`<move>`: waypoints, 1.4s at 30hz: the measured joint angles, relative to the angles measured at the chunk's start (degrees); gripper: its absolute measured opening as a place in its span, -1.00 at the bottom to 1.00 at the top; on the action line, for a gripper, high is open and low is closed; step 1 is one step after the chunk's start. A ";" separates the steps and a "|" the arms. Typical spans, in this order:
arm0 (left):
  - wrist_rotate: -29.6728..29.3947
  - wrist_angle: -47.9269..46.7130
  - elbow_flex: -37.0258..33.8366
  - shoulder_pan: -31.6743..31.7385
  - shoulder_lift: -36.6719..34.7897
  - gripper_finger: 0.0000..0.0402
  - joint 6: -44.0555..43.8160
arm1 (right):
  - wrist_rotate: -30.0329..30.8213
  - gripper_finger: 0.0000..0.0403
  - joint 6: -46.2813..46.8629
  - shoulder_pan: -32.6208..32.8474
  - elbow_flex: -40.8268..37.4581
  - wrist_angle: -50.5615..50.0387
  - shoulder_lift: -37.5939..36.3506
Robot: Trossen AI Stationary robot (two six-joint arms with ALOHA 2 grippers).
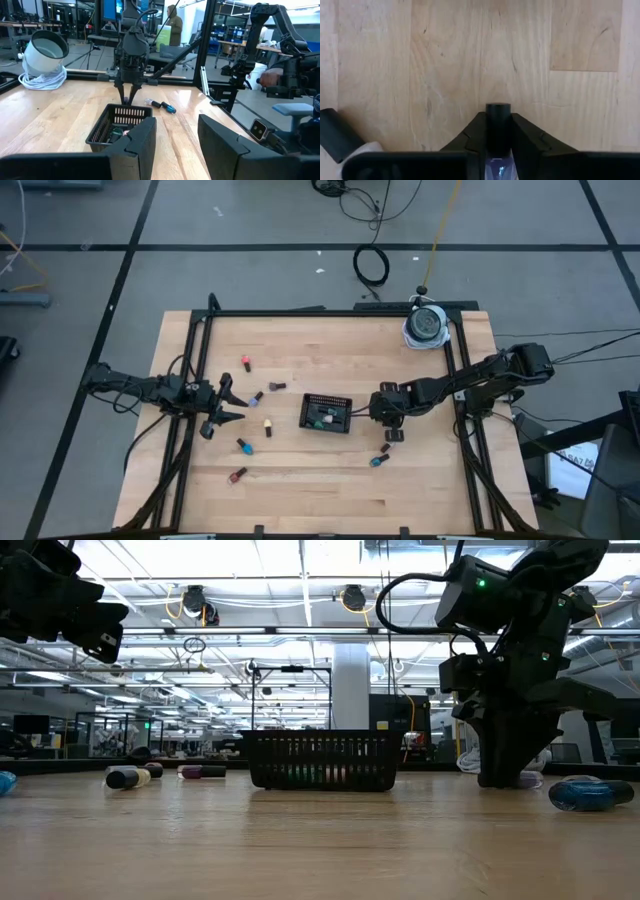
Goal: Pick & Place Nail Polish
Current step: Put the right purple nail polish into the black bin
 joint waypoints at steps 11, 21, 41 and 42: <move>0.00 0.00 0.00 0.00 -0.01 -0.28 0.00 | 0.34 -0.75 0.10 -0.04 -0.17 6.53 0.20; -0.01 0.01 0.00 0.00 -0.02 -0.28 0.00 | 0.22 -0.75 -2.93 -0.02 -0.13 18.34 -0.48; 0.01 0.00 0.00 0.00 -0.02 -0.28 0.00 | -18.76 -0.75 -5.93 -0.37 -0.52 41.34 -7.65; 0.01 0.00 0.00 0.00 -0.02 -0.28 0.00 | -20.50 -0.75 -5.84 -0.37 -1.00 44.29 -7.65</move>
